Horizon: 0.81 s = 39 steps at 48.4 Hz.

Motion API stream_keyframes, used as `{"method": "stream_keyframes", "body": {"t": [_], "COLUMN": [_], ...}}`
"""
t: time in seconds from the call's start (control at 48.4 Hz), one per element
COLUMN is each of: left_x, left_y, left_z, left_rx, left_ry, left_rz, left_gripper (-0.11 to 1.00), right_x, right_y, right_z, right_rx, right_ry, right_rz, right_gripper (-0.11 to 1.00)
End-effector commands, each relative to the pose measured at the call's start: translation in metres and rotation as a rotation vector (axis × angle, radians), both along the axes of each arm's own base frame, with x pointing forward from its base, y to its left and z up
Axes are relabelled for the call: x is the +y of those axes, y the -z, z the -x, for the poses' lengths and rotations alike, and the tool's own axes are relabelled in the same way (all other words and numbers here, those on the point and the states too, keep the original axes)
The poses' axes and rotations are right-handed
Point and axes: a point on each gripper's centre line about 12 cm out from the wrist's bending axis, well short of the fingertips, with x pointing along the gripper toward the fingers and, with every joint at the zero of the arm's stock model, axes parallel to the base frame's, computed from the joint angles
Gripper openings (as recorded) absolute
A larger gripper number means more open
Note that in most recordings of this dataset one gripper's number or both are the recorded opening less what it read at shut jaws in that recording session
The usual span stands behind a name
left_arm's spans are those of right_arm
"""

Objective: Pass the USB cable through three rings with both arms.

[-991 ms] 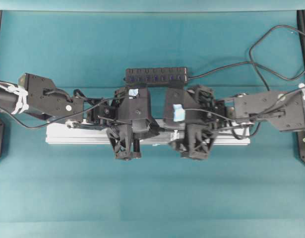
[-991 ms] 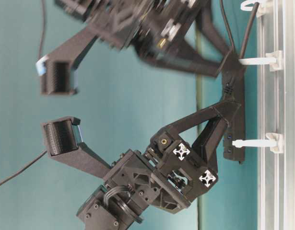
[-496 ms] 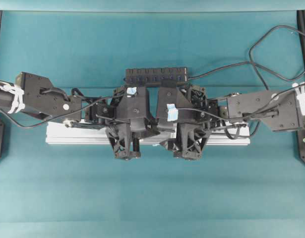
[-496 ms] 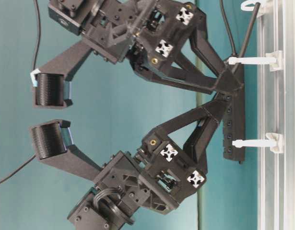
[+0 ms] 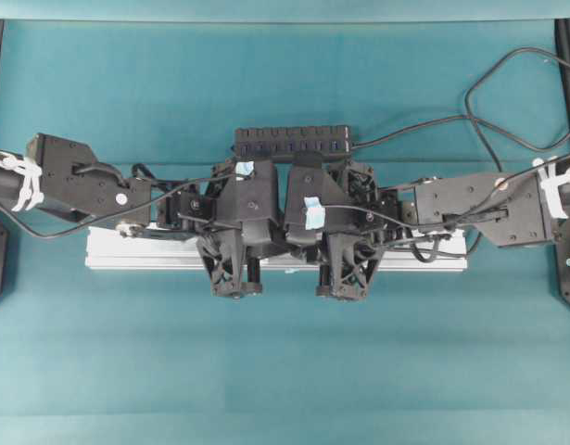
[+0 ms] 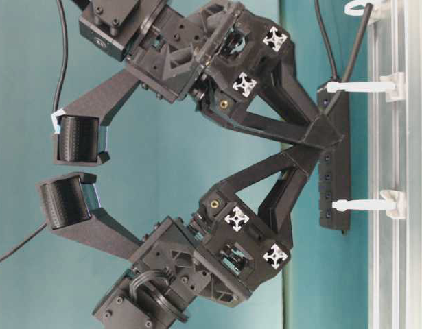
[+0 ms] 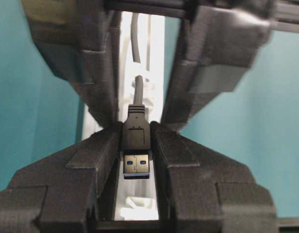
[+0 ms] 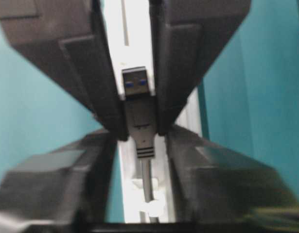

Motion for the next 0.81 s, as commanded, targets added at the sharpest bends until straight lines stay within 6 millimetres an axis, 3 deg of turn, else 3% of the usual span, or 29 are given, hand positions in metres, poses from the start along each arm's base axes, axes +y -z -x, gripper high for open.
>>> {"method": "stream_keyframes", "body": {"t": [0.0, 0.496, 0.64, 0.785], "left_x": [-0.001, -0.001, -0.002, -0.002], "left_y": [-0.015, -0.012, -0.011, -0.012], "left_z": [0.0, 0.013, 0.013, 0.015], "left_rx": [-0.04, -0.026, -0.023, -0.025], "left_ry": [0.003, -0.004, -0.003, -0.003], "left_rz": [-0.003, 0.007, 0.008, 0.008], "left_gripper": [0.23, 0.23, 0.23, 0.23], "right_x": [-0.001, 0.001, 0.001, 0.004], "right_y": [-0.009, 0.002, 0.003, 0.003], "right_z": [-0.005, -0.005, -0.005, -0.004], "right_rx": [-0.036, 0.0, 0.003, 0.011], "right_ry": [-0.007, -0.01, -0.011, -0.015], "right_rz": [0.007, 0.007, 0.007, 0.007], "right_gripper": [0.01, 0.01, -0.08, -0.08]}}
